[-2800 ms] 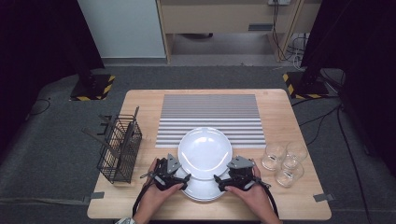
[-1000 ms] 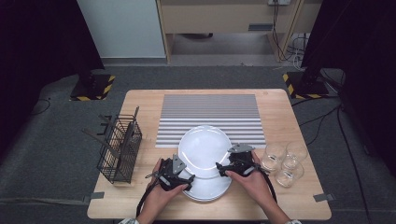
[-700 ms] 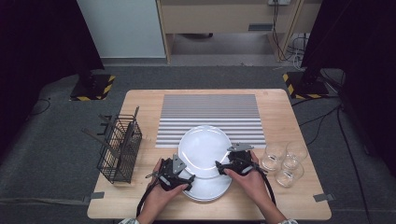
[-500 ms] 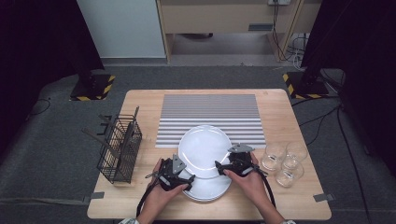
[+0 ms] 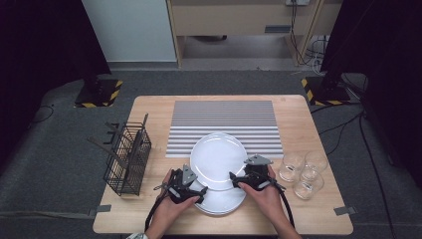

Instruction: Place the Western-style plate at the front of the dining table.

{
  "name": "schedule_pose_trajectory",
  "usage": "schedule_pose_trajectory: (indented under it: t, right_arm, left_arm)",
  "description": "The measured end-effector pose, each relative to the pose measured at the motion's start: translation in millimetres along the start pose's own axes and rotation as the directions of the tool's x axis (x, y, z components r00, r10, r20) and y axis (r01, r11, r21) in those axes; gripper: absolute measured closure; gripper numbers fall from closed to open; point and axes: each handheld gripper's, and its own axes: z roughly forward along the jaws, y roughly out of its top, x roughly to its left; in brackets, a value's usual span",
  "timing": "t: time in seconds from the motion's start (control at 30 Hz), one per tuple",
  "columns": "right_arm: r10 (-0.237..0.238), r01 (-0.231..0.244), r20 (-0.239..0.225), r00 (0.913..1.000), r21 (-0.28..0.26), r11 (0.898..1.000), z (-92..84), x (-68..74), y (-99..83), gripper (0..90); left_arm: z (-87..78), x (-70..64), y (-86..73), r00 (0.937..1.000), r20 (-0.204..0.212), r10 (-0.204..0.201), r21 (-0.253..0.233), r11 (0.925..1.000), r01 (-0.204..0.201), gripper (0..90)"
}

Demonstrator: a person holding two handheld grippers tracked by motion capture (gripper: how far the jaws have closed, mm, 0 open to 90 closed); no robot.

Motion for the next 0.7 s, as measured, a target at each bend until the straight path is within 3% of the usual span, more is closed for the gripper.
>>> schedule_pose_trajectory:
  t: [0.7]
  right_arm:
    - [-0.027,0.028,0.040,0.9988,-0.012,1.000,-1.1,5.2,-1.0,9.4]
  left_arm:
    - [-1.2,1.7,-0.8,0.9999,0.003,0.014,-0.005,0.9999,-0.014,8.0]
